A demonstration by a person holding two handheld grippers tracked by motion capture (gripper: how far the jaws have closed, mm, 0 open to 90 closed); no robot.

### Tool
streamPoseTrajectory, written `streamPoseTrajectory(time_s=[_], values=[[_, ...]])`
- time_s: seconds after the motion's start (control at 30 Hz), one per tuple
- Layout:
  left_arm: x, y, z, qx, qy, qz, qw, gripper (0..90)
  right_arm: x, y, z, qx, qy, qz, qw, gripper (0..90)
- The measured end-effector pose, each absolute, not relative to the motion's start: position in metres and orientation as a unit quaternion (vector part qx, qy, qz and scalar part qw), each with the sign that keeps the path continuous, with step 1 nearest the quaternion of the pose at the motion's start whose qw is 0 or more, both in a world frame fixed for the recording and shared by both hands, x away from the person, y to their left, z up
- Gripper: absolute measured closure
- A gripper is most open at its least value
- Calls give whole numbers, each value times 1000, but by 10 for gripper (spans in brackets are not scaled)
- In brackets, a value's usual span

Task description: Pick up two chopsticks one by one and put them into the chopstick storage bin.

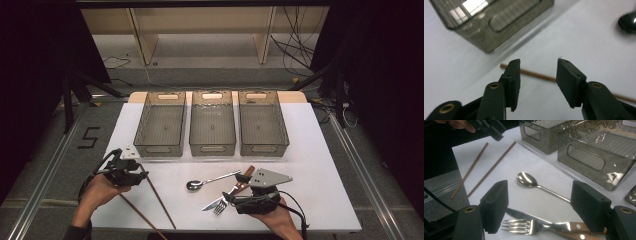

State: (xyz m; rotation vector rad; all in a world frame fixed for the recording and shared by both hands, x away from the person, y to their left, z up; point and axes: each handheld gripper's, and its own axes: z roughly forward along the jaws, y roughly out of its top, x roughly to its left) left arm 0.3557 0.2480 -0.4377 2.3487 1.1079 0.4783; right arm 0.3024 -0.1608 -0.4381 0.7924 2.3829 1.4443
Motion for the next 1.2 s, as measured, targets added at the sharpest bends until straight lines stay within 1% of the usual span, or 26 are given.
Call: streamPoseTrajectory(time_s=[0.07,0.1,0.23,0.27,0.3,0.47,0.77,0.97,1.2], values=[[350,252,-438,871,399,169,231,457,302,-161,-438,272,816,495,121,309],[347,254,-437,876,396,167,218,457,302,-161,-438,272,816,495,121,309],[336,259,-436,893,374,155,198,393,303,-160,-439,272,816,496,119,308],[333,259,-436,898,366,152,191,393,303,-160,-439,272,816,496,119,308],[331,258,-436,904,357,148,184,367,303,-160,-439,273,817,495,118,308],[324,249,-440,927,316,120,161,328,303,-161,-439,271,816,497,117,308],[313,239,-449,955,262,87,112,284,304,-162,-439,274,815,498,114,309],[312,239,-455,962,247,77,93,259,304,-162,-439,274,815,498,110,308],[314,236,-462,967,234,66,78,259,304,-162,-439,276,815,498,110,309]])
